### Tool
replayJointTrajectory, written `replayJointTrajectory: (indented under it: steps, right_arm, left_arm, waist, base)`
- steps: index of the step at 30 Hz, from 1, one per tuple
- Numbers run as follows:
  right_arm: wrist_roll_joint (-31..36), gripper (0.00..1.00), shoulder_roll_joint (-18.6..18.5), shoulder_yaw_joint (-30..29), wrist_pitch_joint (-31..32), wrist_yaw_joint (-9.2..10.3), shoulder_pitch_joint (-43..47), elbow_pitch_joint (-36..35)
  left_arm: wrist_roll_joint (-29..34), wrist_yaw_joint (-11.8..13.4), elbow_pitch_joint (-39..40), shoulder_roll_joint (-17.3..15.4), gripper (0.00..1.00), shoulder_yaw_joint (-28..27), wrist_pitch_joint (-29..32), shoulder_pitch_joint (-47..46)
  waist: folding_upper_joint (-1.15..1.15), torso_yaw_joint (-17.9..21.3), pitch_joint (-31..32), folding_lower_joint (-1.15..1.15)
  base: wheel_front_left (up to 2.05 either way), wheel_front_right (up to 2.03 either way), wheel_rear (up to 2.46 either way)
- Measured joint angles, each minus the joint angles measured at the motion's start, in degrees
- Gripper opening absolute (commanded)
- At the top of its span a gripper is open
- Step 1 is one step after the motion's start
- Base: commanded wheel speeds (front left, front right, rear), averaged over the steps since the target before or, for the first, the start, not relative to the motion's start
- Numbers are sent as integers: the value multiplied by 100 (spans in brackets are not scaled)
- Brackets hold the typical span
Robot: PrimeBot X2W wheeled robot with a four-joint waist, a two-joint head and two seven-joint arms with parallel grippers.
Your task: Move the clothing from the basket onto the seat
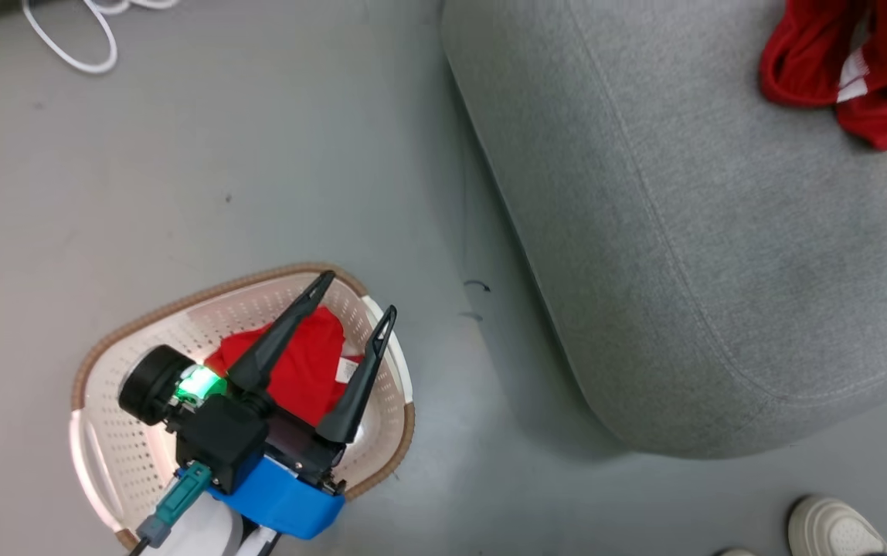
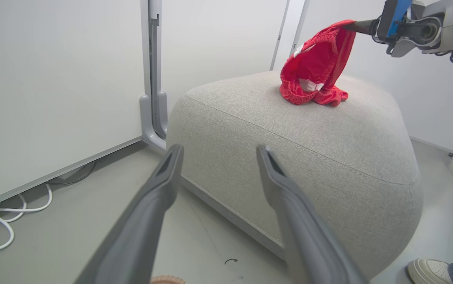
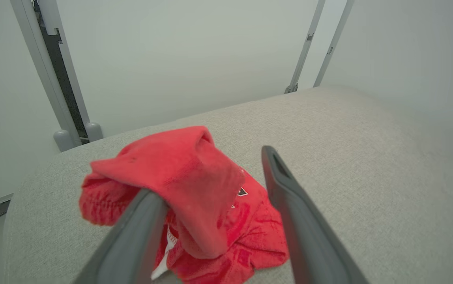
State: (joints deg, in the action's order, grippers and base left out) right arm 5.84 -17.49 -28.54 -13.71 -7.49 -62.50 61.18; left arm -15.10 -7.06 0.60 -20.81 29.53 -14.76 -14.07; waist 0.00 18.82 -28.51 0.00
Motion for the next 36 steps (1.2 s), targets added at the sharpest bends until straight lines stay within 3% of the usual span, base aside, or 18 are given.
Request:
replayJointTrajectory:
  steps: [10, 15, 22, 30, 36]
  right_arm:
    - [-353, 100, 154, 766, 48, 0, 777, 178]
    - [-645, 100, 155, 1107, -35, 1, 1306, -97]
    - [-933, 100, 339, 1580, -119, 0, 2306, -1296]
    - [-964, 100, 794, 1708, -132, 0, 3629, -3070]
    - [-848, 100, 1091, 1777, 79, 1, 4451, -3941]
  left_arm:
    - [-113, -2, -236, 437, 100, -167, -23, 355]
    - [-110, -4, -266, 671, 100, -255, -23, 497]
    - [-112, -8, -388, 881, 100, -396, -23, 766]
    - [-114, -14, -567, 1066, 100, -622, -24, 1049]
    - [-138, -15, -734, 1137, 100, -854, -24, 1188]
  waist:
    - [0, -122, 867, -2]
    - [0, -266, 1196, -1]
    - [0, -541, 1596, -2]
    - [0, -912, 1960, -1]
    - [0, -1247, 2185, -1]
  base:
    - [0, 0, 0]
    - [0, 0, 0]
    - [0, 0, 0]
    - [0, 0, 0]
    - [0, 0, 0]
